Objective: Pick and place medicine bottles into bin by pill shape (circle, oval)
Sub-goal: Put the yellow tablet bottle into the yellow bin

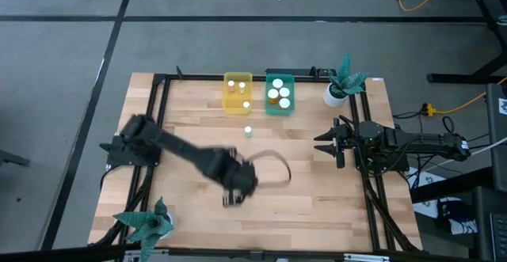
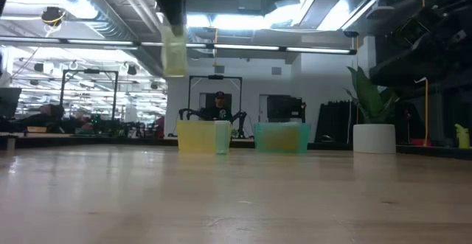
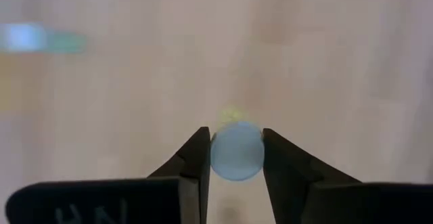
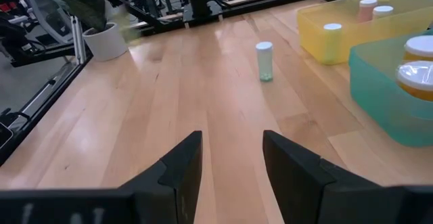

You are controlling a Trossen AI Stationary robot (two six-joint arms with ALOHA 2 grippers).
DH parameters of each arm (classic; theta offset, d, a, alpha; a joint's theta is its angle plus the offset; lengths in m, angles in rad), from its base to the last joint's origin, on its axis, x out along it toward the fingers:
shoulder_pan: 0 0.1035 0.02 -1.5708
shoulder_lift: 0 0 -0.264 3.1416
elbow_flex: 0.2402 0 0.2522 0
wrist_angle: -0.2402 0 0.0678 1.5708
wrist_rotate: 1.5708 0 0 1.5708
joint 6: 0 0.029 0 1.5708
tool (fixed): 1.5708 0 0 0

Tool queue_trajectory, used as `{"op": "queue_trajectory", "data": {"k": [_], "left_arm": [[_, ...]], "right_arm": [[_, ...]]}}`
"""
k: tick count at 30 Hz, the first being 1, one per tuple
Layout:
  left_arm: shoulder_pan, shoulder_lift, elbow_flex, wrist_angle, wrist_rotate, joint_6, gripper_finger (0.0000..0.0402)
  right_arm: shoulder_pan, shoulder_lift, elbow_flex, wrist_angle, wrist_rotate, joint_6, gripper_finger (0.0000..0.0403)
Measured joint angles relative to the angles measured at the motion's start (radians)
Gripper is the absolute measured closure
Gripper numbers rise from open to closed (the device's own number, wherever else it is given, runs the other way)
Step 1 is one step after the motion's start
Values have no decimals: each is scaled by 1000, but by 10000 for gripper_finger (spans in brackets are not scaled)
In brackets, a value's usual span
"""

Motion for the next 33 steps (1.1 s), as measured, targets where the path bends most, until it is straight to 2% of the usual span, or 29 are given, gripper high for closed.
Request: {"op": "queue_trajectory", "data": {"k": [4, 11, 15, 21, 26, 33], "left_arm": [[152, -45, 0, -68, -29, 106, 312], [474, -77, 0, -56, -29, 413, 311], [661, -79, -1, 12, -5, 529, 311], [886, -43, -1, 132, 62, 588, 311], [968, -11, -3, 111, 159, 582, 311], [959, 49, -2, 131, 157, 590, 311]], "right_arm": [[0, 0, 0, 0, 0, 0, 245], [0, 0, 0, 0, 0, 0, 245], [0, 0, 0, 0, 0, 0, 245], [0, 0, 0, 0, 0, 0, 245], [0, 1, 0, 0, 0, 0, 245], [0, 0, 0, -1, 0, 0, 245]]}}
